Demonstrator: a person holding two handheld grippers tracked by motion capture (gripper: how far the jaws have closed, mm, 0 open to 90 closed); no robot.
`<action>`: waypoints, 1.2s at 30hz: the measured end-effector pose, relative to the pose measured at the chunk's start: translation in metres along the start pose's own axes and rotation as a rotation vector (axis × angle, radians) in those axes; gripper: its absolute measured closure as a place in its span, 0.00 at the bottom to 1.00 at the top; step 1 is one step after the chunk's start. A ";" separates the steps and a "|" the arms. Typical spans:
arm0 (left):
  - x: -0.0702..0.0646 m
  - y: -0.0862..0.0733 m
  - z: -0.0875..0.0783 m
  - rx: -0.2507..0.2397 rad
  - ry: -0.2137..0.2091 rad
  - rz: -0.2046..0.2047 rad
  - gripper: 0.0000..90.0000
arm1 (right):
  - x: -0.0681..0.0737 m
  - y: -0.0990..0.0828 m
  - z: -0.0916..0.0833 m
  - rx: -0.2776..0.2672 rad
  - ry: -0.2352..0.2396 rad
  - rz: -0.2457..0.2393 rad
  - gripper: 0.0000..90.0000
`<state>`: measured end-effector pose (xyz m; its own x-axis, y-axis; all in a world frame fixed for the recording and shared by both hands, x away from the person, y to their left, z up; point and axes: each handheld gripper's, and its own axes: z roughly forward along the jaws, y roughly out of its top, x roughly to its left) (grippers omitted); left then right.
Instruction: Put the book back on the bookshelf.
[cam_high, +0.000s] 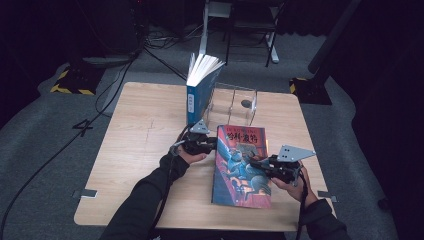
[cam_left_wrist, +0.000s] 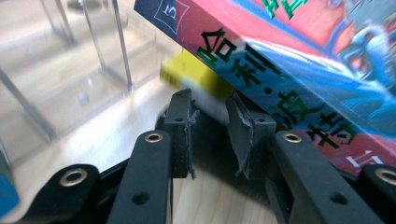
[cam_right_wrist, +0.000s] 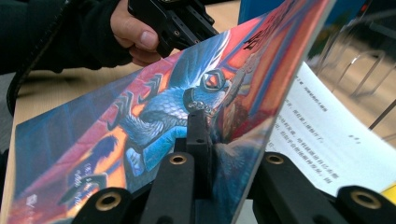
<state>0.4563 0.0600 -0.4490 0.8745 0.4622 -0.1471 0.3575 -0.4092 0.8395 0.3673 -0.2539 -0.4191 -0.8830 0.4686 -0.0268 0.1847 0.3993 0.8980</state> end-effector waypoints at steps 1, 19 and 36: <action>0.000 0.000 0.000 0.000 0.000 0.000 0.80 | 0.000 0.000 0.000 0.000 0.000 0.000 0.91; -0.009 0.053 -0.015 -0.001 0.008 0.107 1.00 | -0.007 0.015 -0.013 -0.073 0.010 -0.090 0.82; -0.021 0.090 -0.046 -0.069 0.030 0.172 1.00 | 0.001 0.028 -0.013 -0.137 -0.155 -0.193 0.96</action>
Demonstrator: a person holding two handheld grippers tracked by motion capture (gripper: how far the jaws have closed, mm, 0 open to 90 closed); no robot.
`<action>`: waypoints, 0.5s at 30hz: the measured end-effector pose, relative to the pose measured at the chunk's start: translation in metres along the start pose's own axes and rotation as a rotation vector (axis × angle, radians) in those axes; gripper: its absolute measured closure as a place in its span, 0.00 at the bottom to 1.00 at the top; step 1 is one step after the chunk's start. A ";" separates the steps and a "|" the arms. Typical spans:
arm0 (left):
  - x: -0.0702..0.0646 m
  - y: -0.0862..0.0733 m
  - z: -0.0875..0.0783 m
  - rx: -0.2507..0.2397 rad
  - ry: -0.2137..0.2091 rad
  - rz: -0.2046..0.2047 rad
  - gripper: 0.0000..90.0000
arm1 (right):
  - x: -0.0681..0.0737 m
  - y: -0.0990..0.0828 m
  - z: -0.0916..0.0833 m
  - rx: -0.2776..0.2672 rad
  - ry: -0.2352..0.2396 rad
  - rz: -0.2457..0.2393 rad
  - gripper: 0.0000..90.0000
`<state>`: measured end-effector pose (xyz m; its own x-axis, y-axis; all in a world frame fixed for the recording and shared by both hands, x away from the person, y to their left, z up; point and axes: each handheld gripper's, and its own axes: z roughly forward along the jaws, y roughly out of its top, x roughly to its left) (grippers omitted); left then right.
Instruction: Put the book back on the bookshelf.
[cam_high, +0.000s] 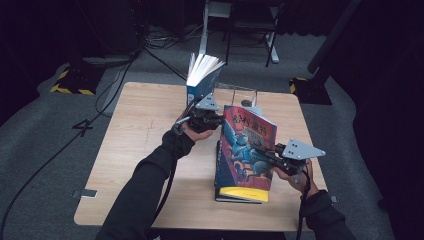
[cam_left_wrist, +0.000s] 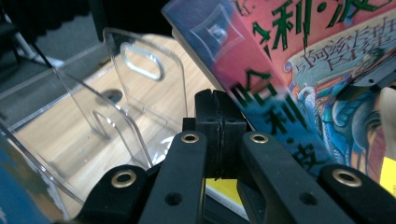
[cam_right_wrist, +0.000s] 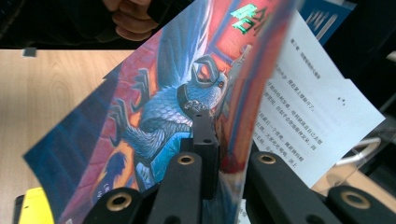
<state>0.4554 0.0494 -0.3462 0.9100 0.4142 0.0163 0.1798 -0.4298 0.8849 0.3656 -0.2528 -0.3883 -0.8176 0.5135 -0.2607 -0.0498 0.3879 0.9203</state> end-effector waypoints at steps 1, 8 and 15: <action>-0.002 0.000 -0.003 -0.006 0.005 0.016 1.00 | 0.003 0.001 -0.002 -0.006 -0.002 -0.009 0.96; -0.022 -0.004 -0.021 -0.059 0.002 0.041 1.00 | 0.025 0.003 -0.019 -0.033 -0.024 -0.088 0.97; -0.027 0.005 -0.027 -0.087 -0.008 0.052 1.00 | 0.026 0.006 -0.017 -0.027 -0.034 -0.098 0.97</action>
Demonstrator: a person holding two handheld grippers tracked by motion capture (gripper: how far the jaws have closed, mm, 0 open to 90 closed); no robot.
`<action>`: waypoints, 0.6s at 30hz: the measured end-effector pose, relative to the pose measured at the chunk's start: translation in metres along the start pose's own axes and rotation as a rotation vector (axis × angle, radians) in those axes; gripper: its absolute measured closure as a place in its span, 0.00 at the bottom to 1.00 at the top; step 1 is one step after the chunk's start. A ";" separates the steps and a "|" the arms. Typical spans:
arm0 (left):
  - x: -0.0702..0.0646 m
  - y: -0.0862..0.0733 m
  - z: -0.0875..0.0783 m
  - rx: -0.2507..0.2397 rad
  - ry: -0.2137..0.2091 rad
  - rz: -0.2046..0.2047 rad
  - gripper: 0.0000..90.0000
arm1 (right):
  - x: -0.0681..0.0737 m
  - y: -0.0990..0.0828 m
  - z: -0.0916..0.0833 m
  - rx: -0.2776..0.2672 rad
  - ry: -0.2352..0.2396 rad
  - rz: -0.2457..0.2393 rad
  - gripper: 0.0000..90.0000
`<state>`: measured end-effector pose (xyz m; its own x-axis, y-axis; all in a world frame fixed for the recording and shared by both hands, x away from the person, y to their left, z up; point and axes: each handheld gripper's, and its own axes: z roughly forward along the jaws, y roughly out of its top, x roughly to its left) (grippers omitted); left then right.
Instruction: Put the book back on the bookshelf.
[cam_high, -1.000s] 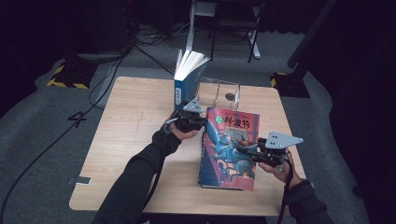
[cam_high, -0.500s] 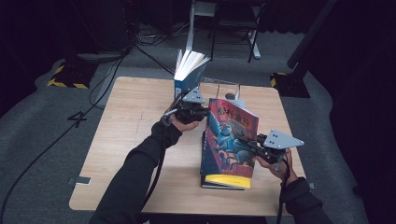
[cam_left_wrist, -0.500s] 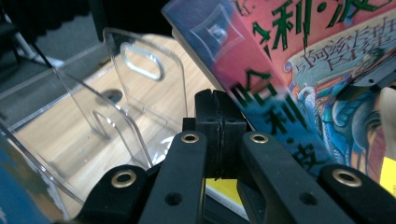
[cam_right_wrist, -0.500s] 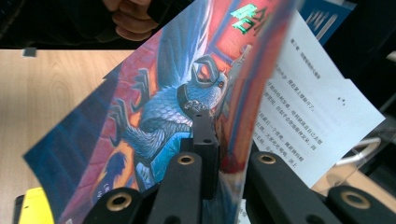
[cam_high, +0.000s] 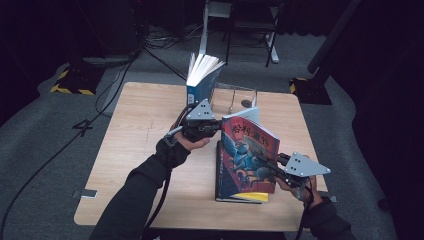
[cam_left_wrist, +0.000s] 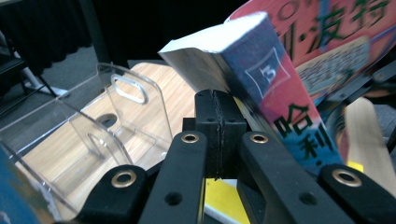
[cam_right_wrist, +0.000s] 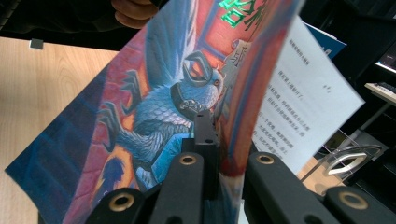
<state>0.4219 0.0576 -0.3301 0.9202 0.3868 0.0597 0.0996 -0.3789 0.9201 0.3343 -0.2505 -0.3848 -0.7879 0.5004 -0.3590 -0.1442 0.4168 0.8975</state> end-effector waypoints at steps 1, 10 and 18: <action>0.002 0.002 0.000 -0.002 -0.001 0.002 1.00 | -0.001 0.000 0.002 -0.004 -0.003 0.005 0.97; 0.001 0.026 -0.010 -0.060 -0.011 0.042 1.00 | -0.011 0.001 0.016 -0.040 -0.134 0.011 0.98; -0.020 0.020 -0.020 -0.104 0.022 0.050 1.00 | -0.007 0.001 0.005 -0.063 -0.099 0.030 0.98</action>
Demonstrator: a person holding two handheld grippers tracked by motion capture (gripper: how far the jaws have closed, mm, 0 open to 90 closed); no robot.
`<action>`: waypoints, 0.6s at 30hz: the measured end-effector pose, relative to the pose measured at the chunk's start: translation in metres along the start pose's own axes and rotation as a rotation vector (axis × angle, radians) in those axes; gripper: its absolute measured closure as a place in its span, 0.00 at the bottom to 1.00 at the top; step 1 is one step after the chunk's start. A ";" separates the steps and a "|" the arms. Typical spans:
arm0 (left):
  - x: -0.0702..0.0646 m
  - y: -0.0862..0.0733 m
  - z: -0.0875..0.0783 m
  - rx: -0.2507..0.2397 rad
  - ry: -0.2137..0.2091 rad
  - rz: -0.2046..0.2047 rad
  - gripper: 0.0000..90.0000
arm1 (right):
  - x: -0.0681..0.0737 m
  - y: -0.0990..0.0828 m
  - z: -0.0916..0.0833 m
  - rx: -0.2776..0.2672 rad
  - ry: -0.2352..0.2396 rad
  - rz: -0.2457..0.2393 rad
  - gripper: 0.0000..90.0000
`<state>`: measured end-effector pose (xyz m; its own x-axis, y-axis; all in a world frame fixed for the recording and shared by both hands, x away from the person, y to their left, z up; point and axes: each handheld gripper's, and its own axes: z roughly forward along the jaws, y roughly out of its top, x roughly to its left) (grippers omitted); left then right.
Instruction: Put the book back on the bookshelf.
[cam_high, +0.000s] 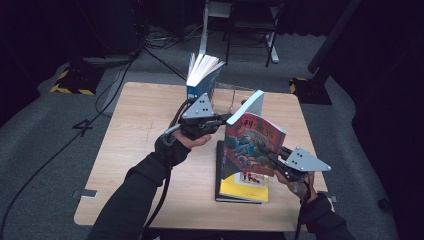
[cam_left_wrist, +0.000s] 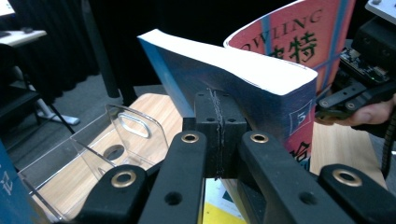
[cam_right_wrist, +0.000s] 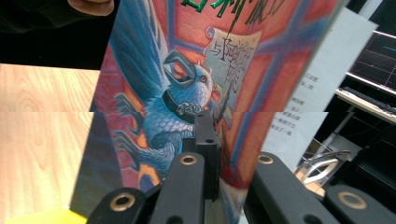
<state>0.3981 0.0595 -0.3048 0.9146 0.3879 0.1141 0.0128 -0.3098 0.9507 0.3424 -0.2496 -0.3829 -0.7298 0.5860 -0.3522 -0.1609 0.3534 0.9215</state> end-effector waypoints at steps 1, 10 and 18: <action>-0.003 -0.001 0.000 -0.008 -0.003 0.000 1.00 | 0.002 -0.001 -0.002 -0.009 0.004 0.008 0.98; -0.027 -0.002 0.000 -0.026 0.038 0.041 0.88 | 0.007 -0.008 -0.028 -0.024 0.043 0.006 0.97; -0.040 -0.008 -0.005 -0.012 0.103 0.039 0.77 | 0.012 -0.011 -0.039 -0.026 0.056 0.007 0.97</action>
<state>0.3593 0.0511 -0.3150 0.8682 0.4629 0.1790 -0.0272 -0.3158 0.9484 0.3094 -0.2751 -0.3913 -0.7670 0.5461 -0.3368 -0.1724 0.3303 0.9280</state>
